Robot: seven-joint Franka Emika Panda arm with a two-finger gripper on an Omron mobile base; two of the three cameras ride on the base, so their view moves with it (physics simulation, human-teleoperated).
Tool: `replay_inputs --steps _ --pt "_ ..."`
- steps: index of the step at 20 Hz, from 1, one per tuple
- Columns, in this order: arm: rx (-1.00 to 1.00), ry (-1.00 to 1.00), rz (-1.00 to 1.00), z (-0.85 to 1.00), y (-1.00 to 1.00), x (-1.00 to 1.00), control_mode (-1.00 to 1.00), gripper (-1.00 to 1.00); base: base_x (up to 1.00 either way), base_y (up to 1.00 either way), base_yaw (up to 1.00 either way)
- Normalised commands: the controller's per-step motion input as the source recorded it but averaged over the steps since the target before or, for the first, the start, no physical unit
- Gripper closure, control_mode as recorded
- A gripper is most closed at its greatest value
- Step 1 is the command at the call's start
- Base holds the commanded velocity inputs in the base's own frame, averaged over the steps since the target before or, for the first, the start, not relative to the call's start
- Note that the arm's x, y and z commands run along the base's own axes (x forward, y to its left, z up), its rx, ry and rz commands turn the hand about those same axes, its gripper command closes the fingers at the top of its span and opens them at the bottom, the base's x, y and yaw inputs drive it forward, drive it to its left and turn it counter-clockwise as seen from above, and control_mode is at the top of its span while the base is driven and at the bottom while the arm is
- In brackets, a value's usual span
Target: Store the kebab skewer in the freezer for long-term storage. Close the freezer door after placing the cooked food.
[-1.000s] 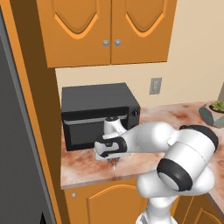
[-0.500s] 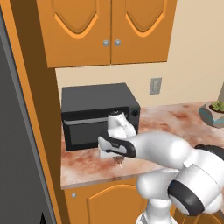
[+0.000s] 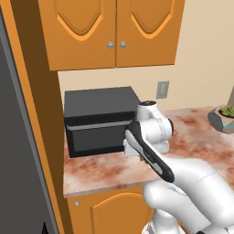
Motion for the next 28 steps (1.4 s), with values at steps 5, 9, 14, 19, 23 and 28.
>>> replay_inputs --steps 5,9,14,19,23,28 --pt "0.00 0.01 0.00 1.00 -0.55 -0.43 -1.00 1.00 0.00 0.00 0.00" --pt "0.00 0.03 0.00 1.00 -0.51 -0.42 -1.00 1.00 0.00 0.00 0.00" --pt "0.00 0.04 0.00 0.85 -0.39 -0.52 -1.00 1.00 0.00 0.00 0.00" --pt "0.00 -0.13 0.01 0.24 0.00 -0.86 -1.00 1.00 0.00 0.00 0.00" --pt "0.00 -0.09 0.03 0.21 0.09 -0.70 -1.00 1.00 0.00 0.00 0.00" --pt "0.00 0.00 0.00 0.28 0.11 -0.30 -1.00 1.00 0.00 0.00 0.00"
